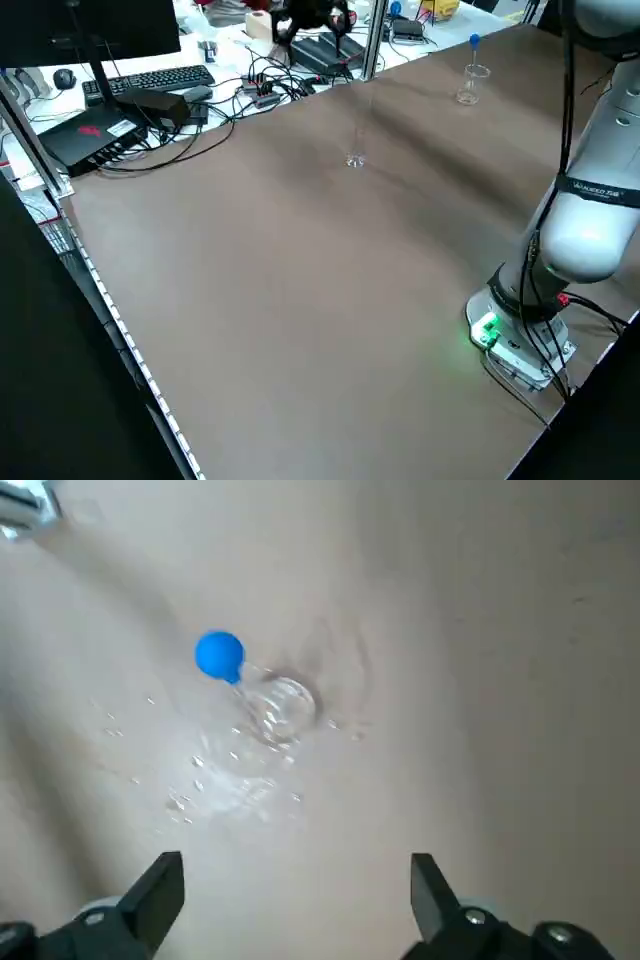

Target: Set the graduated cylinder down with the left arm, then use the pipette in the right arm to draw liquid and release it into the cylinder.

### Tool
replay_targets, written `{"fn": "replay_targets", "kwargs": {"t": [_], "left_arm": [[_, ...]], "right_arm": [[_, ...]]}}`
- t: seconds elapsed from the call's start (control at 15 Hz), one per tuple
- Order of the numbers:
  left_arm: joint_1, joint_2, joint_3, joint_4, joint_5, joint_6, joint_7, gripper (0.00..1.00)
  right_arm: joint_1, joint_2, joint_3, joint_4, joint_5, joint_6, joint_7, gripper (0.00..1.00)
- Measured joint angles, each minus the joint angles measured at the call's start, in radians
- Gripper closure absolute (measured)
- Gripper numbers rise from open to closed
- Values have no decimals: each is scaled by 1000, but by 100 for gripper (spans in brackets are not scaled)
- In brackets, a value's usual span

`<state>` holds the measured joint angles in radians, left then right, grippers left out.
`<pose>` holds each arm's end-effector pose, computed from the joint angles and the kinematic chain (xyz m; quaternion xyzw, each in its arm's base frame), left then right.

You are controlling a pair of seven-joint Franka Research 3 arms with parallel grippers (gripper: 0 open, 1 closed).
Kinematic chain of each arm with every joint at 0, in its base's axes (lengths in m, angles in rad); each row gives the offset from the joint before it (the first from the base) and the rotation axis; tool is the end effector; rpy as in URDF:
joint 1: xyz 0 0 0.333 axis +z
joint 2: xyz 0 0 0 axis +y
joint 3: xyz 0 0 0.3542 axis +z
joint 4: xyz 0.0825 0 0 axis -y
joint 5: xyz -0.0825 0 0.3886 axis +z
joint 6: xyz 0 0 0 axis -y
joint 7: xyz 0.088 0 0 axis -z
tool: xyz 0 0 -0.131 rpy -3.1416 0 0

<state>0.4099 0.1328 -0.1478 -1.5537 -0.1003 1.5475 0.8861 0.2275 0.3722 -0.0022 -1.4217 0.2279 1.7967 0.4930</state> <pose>0.5748 0.1460 0.5700 0.9485 -0.3035 -0.0251 0.0875 0.6689 0.1786 0.4994 -0.9813 0.1576 0.0375 0.1039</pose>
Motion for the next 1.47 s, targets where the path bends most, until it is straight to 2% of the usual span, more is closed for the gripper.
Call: {"fn": "replay_targets", "kwargs": {"t": [0.4,0.73,0.87,1.2,1.4,1.47], "left_arm": [[91,179,0,-1,-115,77,182,0],[213,367,1,0,-399,134,619,0],[235,447,1,2,-481,151,749,0],[211,573,-10,6,-696,159,972,0],[177,615,-16,6,-819,155,1140,0],[150,648,-19,5,-859,132,1252,0]], "right_arm": [[28,147,1,16,47,219,128,3],[33,189,1,29,50,293,156,5],[33,202,2,31,51,316,159,6],[34,260,8,72,52,345,161,11],[34,280,12,82,53,352,162,18],[34,286,13,84,53,352,162,21]]}}
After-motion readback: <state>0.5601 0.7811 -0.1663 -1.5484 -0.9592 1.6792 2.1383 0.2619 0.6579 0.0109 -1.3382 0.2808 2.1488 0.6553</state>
